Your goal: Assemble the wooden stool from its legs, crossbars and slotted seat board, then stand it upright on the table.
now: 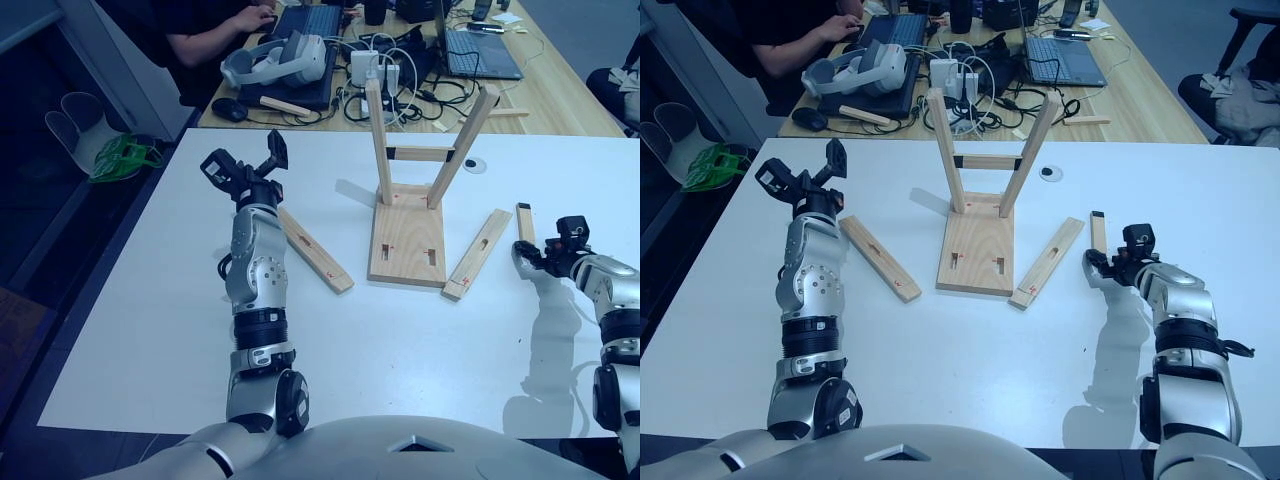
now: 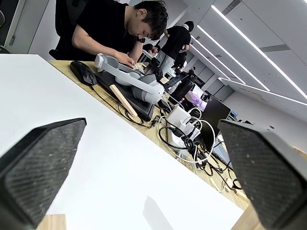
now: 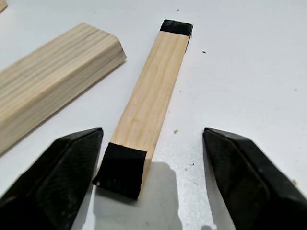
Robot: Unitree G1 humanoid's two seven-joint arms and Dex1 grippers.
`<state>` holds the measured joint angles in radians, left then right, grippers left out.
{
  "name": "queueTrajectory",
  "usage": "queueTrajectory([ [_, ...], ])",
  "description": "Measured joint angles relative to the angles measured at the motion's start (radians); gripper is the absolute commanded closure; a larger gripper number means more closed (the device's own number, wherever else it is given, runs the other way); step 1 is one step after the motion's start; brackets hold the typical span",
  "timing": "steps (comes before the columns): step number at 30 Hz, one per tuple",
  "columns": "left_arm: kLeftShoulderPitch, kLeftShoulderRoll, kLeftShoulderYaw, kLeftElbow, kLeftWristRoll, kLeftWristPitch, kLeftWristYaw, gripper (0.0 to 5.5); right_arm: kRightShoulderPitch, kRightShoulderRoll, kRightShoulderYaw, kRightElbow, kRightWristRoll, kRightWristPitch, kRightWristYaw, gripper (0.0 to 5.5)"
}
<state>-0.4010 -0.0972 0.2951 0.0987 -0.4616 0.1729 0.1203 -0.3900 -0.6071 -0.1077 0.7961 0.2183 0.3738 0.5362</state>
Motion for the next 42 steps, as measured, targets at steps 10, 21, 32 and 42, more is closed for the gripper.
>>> queueTrajectory([
  [10,-0.001,0.0,0.0,0.016,0.001,-0.015,0.0,0.39,-0.01,0.001,0.008,0.008,-0.004,0.0,-0.003,3.53],
  [21,-0.091,0.015,-0.017,0.066,0.046,-0.015,0.004,0.39,-0.075,0.047,-0.023,0.126,-0.018,-0.108,-0.147,4.19],
  [32,-0.206,0.102,0.065,-0.066,-0.183,0.202,-0.055,0.39,-0.128,0.06,-0.068,-0.192,-0.08,-0.517,-0.284,4.2],
  [42,-0.223,0.106,-0.041,-0.35,-0.613,0.486,-0.258,0.39,-0.246,0.212,0.277,-1.051,0.088,-0.133,-0.034,4.2],
])
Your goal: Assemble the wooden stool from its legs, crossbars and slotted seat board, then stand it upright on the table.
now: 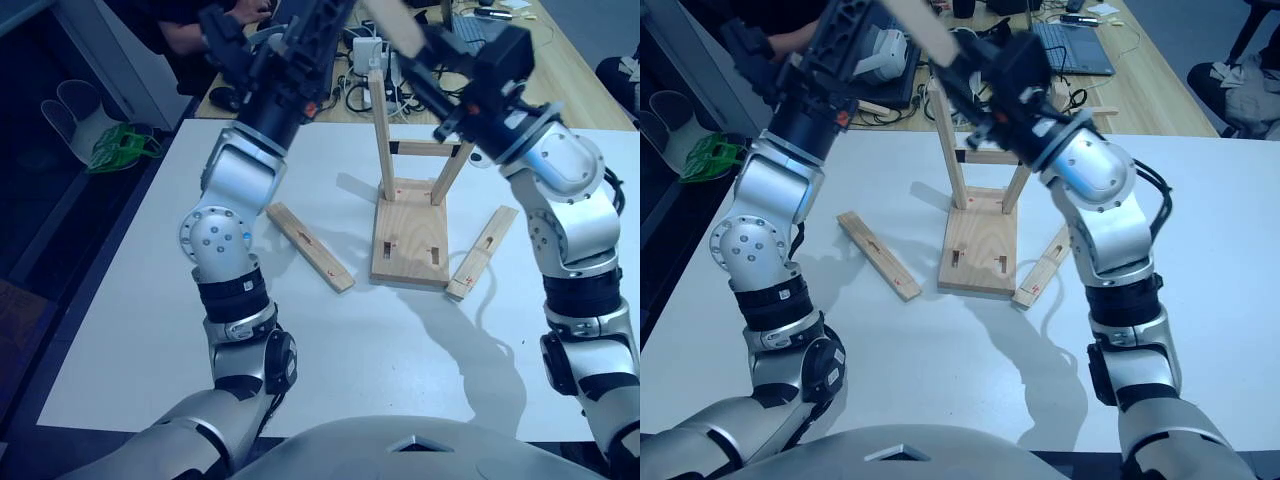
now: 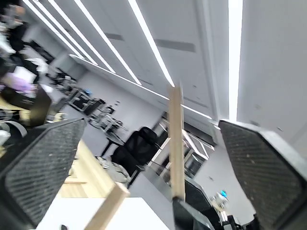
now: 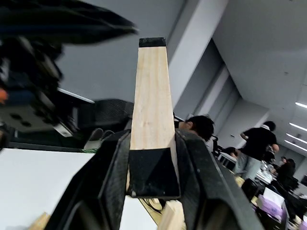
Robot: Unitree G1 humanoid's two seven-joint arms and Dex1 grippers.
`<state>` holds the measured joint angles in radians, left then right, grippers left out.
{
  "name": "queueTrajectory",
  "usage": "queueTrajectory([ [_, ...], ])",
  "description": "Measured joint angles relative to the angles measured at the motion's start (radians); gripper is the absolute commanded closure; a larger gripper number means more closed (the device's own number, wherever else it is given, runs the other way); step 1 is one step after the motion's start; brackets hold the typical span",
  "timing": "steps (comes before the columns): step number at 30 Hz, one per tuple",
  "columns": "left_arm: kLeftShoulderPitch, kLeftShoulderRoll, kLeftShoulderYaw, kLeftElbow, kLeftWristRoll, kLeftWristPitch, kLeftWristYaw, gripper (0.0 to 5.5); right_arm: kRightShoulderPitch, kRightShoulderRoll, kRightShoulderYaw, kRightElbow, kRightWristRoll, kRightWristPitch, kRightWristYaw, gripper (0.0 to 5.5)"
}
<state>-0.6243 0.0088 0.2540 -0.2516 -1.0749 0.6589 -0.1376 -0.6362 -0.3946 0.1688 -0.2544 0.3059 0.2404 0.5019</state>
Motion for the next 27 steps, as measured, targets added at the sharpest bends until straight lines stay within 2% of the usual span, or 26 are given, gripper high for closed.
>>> queueTrajectory([
  [3,0.01,0.004,-0.022,-0.009,-0.001,0.004,-0.002,0.39,0.005,0.002,0.012,-0.043,0.009,0.075,0.02,4.2],
  [5,0.014,0.014,-0.02,-0.009,0.0,0.002,0.005,0.64,0.009,0.003,0.017,-0.056,0.01,0.1,0.034,4.2],
  [17,0.03,0.034,-0.006,0.017,0.001,-0.011,0.017,2.64,0.049,-0.017,0.005,-0.049,-0.055,0.095,0.074,4.2],
  [21,0.038,0.034,-0.01,0.017,-0.004,-0.01,0.022,3.49,0.049,-0.016,0.004,-0.049,-0.059,0.095,0.077,4.2],
  [27,0.038,0.033,0.003,0.025,-0.019,-0.011,0.042,4.41,0.05,-0.015,0.004,-0.043,-0.08,0.088,0.079,4.2],
])
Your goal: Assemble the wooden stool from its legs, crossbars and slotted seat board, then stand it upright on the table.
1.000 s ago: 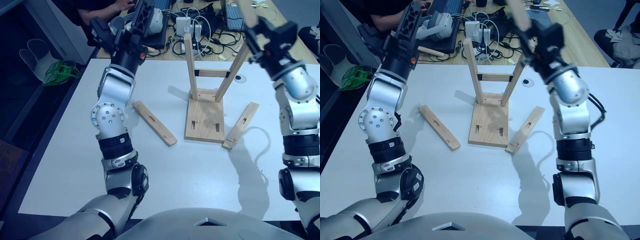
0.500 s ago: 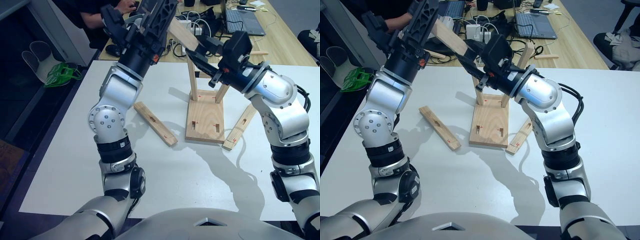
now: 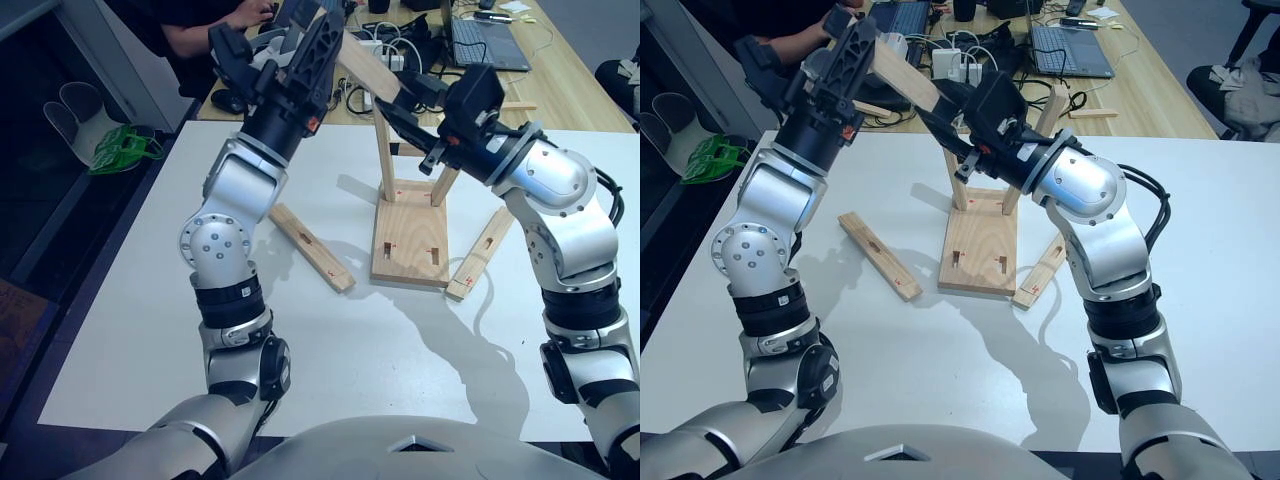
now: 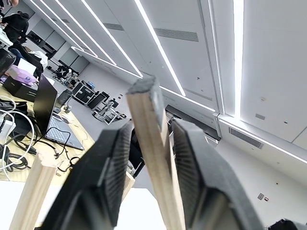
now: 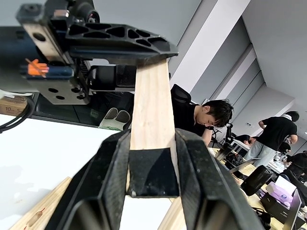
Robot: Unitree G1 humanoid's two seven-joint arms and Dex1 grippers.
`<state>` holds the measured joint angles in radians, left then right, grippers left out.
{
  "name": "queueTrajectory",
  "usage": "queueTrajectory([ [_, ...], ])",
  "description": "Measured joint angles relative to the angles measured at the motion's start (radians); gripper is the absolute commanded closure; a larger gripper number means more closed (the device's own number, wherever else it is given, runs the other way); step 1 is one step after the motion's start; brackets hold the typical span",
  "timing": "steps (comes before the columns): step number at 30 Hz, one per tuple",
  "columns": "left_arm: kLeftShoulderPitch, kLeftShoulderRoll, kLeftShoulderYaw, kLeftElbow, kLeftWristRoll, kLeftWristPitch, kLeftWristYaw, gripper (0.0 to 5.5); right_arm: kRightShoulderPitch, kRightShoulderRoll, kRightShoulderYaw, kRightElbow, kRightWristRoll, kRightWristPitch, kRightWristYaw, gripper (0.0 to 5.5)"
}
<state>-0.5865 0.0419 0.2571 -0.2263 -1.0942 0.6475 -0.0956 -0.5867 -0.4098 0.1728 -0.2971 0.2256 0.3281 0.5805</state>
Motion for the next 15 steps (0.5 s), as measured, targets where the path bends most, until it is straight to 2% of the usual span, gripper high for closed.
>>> queueTrajectory([
  [4,0.0,-0.001,-0.002,0.002,-0.021,0.0,-0.003,4.94,0.001,0.002,0.0,0.017,-0.009,-0.01,0.007,4.2],
  [9,0.0,-0.003,-0.008,-0.001,-0.038,0.0,-0.003,5.07,0.002,0.003,0.001,0.023,-0.02,-0.015,0.017,4.2],
  [10,0.0,-0.003,-0.008,-0.002,-0.038,0.0,-0.002,5.07,0.003,0.003,0.001,0.025,-0.027,-0.02,0.017,3.84],
  [15,0.01,-0.002,-0.013,-0.003,-0.004,-0.008,0.031,5.1,0.03,-0.025,0.018,0.027,-0.067,-0.03,0.049,2.97],
])
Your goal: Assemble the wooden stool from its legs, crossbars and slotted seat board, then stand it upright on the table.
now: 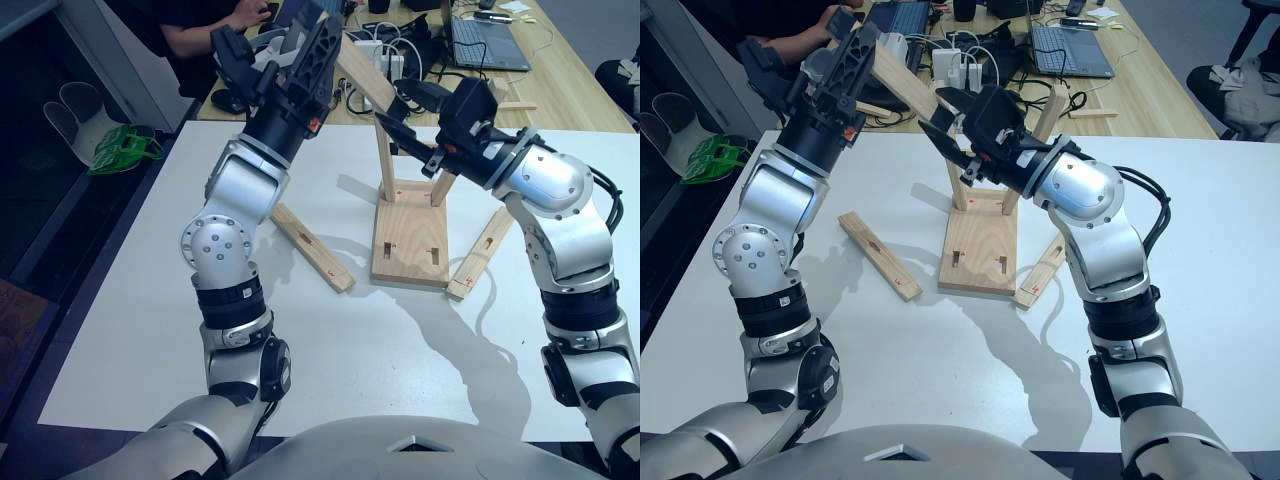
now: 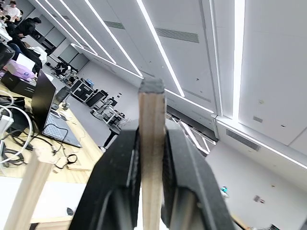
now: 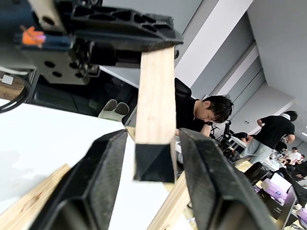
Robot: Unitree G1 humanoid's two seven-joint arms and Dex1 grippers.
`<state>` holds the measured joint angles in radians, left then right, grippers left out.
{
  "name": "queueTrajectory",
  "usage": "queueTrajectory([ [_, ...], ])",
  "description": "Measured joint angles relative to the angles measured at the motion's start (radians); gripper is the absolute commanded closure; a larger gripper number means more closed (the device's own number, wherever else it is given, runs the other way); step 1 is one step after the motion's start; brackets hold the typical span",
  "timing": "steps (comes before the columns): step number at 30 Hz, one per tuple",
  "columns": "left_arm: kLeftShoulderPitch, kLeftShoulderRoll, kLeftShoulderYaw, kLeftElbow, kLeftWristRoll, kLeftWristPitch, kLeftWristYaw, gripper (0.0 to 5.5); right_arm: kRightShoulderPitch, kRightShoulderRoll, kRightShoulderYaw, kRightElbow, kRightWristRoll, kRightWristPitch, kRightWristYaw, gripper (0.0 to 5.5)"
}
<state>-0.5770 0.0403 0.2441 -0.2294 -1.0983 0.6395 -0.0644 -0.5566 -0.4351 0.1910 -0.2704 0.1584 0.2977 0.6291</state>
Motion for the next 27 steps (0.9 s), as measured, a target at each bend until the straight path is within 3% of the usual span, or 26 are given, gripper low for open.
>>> queueTrajectory([
  [5,0.001,0.031,0.022,0.061,0.154,-0.086,0.056,5.11,0.01,-0.1,0.004,0.039,-0.044,0.043,0.068,2.36],
  [8,-0.002,0.041,0.067,0.118,0.255,-0.173,0.11,5.11,0.041,-0.192,0.053,0.04,-0.049,0.085,0.194,2.89],
  [12,0.002,0.056,0.089,0.138,0.362,-0.234,0.15,5.11,0.078,-0.216,0.198,0.07,-0.09,0.098,0.316,3.61],
  [16,0.056,0.113,0.048,0.121,0.524,-0.211,0.22,5.11,0.039,-0.145,0.296,0.175,-0.18,0.049,0.32,4.42],
  [19,0.122,0.199,-0.011,0.075,0.656,-0.104,0.257,5.11,0.0,-0.064,0.337,0.229,-0.212,0.014,0.313,4.9],
  [22,0.146,0.206,-0.037,0.021,0.688,-0.015,0.262,5.11,0.0,-0.033,0.359,0.237,-0.229,0.01,0.32,5.46],
  [27,0.151,0.193,-0.049,-0.008,0.734,0.0,0.26,5.11,0.006,-0.048,0.44,0.221,-0.264,0.058,0.417,5.5],
])
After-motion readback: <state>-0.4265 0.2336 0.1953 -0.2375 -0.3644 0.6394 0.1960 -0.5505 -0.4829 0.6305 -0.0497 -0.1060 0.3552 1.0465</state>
